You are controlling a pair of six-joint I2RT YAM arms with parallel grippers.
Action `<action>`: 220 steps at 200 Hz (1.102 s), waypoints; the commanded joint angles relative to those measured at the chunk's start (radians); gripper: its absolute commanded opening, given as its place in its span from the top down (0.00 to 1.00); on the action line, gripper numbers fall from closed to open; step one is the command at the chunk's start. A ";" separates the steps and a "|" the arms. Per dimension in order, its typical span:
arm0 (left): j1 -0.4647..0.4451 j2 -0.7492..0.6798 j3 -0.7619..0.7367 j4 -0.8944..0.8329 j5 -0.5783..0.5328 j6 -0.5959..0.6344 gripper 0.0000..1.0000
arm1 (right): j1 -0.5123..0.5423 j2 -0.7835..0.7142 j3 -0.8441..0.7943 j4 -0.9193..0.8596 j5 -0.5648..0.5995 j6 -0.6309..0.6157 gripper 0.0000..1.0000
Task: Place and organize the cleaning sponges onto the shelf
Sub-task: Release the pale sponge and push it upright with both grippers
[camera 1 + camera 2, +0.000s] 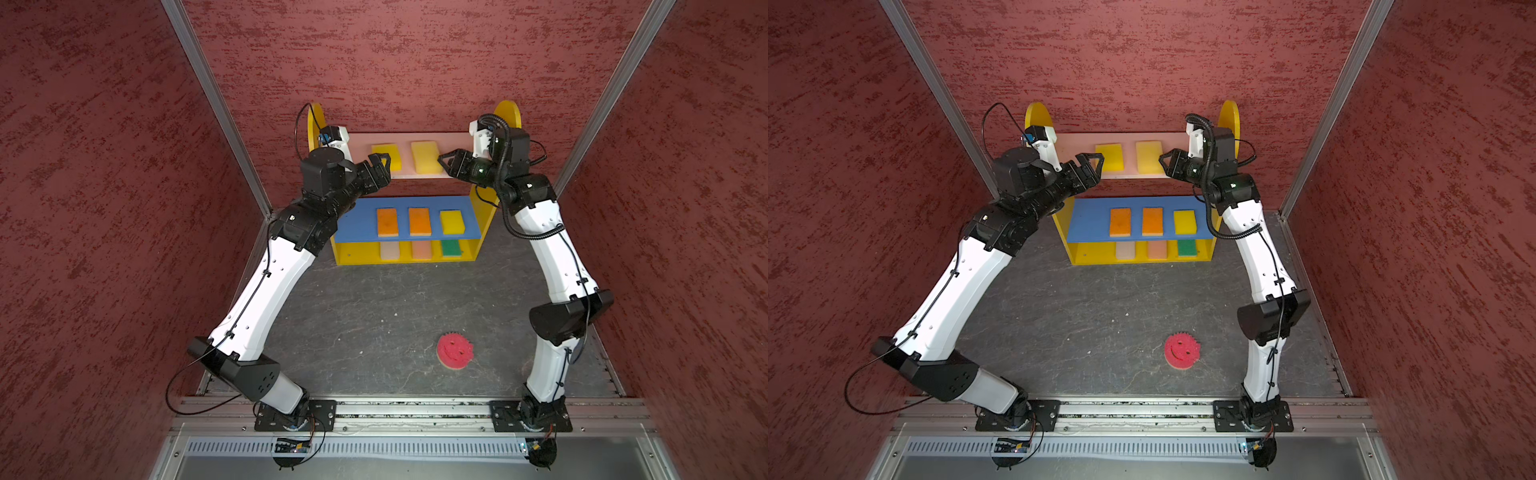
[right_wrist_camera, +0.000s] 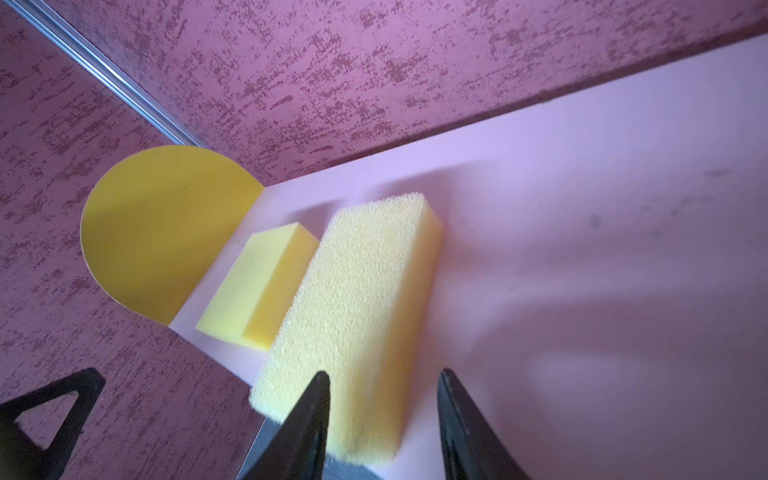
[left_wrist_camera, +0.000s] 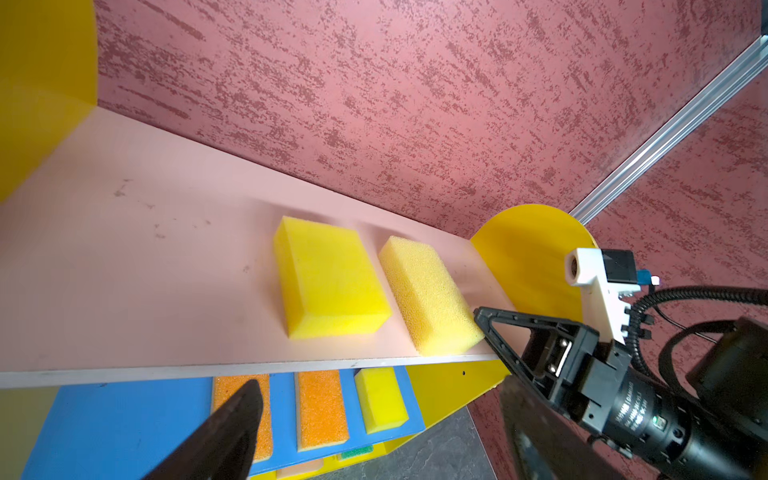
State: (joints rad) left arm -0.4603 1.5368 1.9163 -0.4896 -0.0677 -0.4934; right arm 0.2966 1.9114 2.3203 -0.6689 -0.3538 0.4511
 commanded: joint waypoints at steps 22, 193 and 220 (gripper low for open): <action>0.006 -0.011 -0.024 0.001 0.072 -0.041 0.37 | 0.025 -0.156 -0.160 0.103 0.030 -0.017 0.79; 0.075 0.083 -0.043 0.044 0.304 -0.169 0.64 | 0.088 0.014 -0.021 0.070 0.007 -0.004 1.00; 0.087 0.095 -0.041 0.066 0.312 -0.180 0.64 | 0.090 0.020 -0.018 0.066 0.003 -0.004 1.00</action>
State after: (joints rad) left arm -0.3874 1.6215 1.8774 -0.4702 0.2169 -0.6594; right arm 0.3805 1.9194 2.2749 -0.5961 -0.3389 0.4397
